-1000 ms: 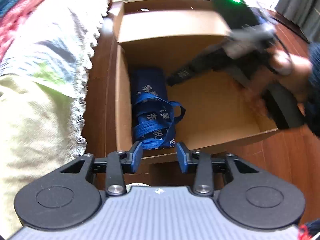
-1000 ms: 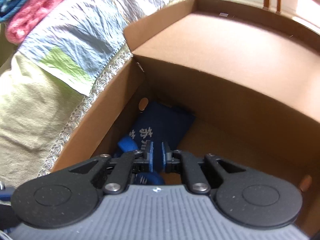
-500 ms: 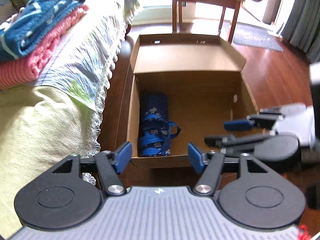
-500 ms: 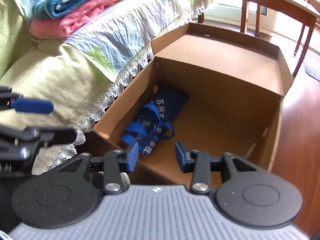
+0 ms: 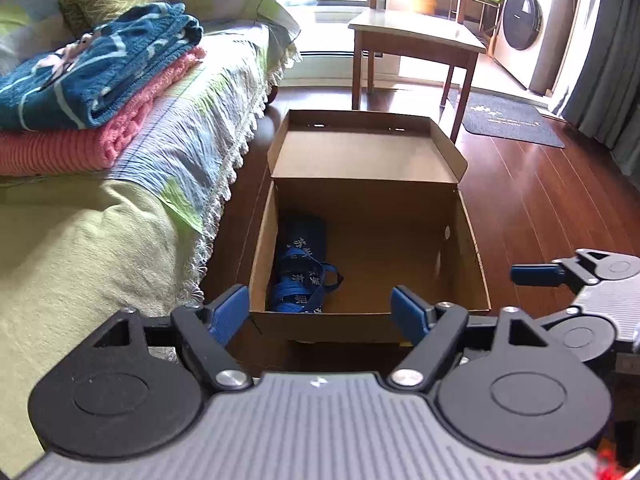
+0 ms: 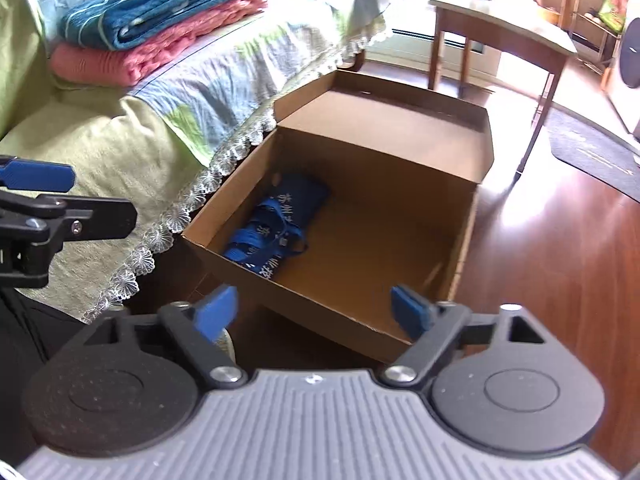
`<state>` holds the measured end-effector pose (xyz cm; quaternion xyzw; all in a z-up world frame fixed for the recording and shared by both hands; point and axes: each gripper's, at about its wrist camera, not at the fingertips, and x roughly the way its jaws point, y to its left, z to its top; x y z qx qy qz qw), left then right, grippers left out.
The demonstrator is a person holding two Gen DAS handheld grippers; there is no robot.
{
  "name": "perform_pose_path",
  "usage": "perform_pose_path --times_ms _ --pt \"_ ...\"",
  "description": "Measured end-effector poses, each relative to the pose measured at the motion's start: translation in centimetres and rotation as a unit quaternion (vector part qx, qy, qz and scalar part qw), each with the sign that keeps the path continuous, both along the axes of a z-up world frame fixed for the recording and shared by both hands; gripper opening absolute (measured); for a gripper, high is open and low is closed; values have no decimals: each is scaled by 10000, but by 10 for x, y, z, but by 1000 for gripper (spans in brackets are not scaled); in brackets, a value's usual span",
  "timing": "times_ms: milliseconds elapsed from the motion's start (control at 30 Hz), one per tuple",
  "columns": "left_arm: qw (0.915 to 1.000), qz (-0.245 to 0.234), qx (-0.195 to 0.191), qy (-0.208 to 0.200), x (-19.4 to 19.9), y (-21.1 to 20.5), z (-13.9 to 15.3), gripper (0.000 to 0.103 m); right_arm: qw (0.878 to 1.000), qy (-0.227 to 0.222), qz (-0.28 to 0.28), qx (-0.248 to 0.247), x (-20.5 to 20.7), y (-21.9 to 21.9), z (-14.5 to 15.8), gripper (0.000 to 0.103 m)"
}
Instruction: Fold shopping bag
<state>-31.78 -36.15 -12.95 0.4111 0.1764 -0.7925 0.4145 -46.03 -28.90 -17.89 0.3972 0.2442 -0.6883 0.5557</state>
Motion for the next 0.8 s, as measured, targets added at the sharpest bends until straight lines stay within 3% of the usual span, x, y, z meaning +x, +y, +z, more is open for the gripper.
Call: perform_pose_path --times_ms 167,400,633,800 --pt "9997 127 -152 113 5 13 18 91 9999 -47 -116 -71 5 18 21 102" --pt "9969 359 150 682 19 19 27 98 9979 6 -640 -25 7 34 34 102" --pt "9973 710 -118 130 22 27 23 98 9896 -468 -1362 -63 -6 50 31 102" --pt "9969 789 7 -31 25 25 16 98 9894 -488 -1356 -181 -7 53 32 102"
